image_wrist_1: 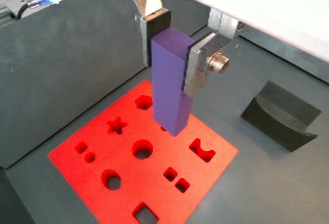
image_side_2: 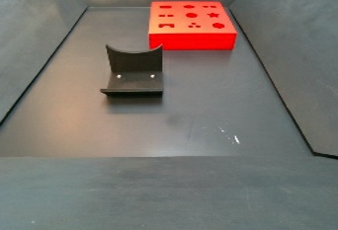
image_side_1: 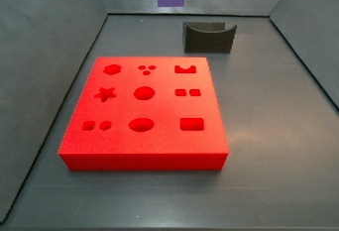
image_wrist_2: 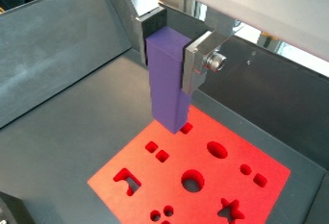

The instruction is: Insert the rectangle object.

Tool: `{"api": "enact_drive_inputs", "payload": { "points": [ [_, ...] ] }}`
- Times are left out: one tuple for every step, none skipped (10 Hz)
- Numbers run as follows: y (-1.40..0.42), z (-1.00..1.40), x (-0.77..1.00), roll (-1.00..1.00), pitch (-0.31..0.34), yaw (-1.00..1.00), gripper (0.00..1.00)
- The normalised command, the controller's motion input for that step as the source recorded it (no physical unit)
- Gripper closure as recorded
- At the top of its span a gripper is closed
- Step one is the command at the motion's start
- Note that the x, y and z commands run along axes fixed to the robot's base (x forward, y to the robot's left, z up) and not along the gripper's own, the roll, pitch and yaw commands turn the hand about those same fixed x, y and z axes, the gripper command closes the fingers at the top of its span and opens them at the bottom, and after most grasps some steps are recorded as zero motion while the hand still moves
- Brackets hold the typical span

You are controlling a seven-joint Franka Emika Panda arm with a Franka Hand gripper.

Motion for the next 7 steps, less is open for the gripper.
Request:
{"api": "enact_drive_inputs", "payload": {
  "points": [
    [-0.50,-0.05,0.47,0.09,0.013,0.00,1.00],
    [-0.67,-0.27,0.69,0.15,0.013,-0.01,1.00],
    [-0.64,-0.33,0.71,0.17,0.019,0.00,1.00],
    [-0.61,-0.37,0.77,0.18,0.034,0.00,1.00],
    [-0.59,-0.35,0.82,0.16,0.043,0.00,1.00],
    [-0.55,-0.31,0.85,0.13,0.064,0.00,1.00],
    [-0.50,-0.25,0.75,0.11,0.099,0.00,1.00]
  ]
}}
